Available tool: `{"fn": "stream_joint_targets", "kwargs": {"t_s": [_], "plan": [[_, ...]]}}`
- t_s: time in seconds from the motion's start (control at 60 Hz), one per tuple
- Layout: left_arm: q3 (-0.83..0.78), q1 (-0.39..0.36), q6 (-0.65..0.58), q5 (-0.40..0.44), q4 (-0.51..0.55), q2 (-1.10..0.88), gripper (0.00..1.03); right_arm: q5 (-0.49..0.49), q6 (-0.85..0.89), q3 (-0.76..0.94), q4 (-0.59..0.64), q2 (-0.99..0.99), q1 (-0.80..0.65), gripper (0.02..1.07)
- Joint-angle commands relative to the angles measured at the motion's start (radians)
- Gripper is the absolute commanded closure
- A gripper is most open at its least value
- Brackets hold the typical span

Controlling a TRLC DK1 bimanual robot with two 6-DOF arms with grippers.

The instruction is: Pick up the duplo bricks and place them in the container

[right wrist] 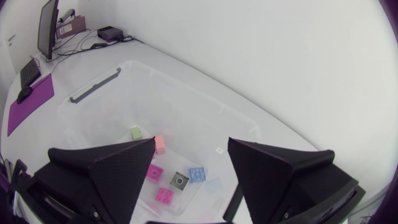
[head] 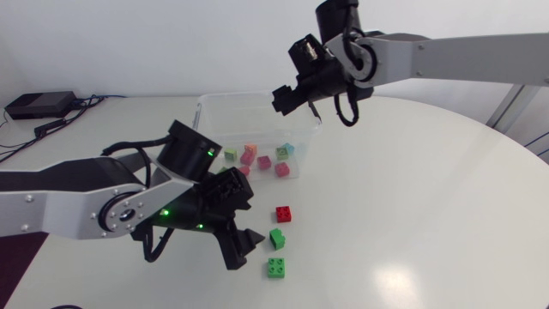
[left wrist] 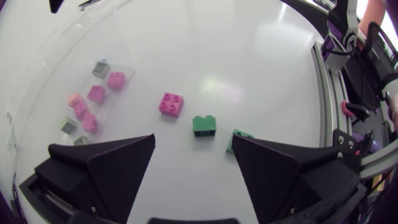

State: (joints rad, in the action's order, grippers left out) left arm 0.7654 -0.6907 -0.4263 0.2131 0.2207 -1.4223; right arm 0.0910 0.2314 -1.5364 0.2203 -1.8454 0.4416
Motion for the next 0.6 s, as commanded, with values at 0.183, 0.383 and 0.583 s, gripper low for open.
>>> {"fn": "stream_joint_targets", "kwargs": {"t_s": [0.183, 0.383, 0.583], "plan": [[0.071, -0.096, -0.112, 0.014, 0.078, -0.156, 0.18, 0.125, 0.014, 0.490, -0.088, 0.436, -0.141, 0.09], [0.143, -0.147, -0.144, 0.012, 0.120, -0.250, 0.21, 0.200, 0.037, 0.734, -0.104, 0.606, -0.227, 0.09], [0.233, -0.188, -0.170, 0.009, 0.230, -0.337, 0.21, 0.202, 0.074, 0.904, -0.082, 0.727, -0.210, 0.09]]}}
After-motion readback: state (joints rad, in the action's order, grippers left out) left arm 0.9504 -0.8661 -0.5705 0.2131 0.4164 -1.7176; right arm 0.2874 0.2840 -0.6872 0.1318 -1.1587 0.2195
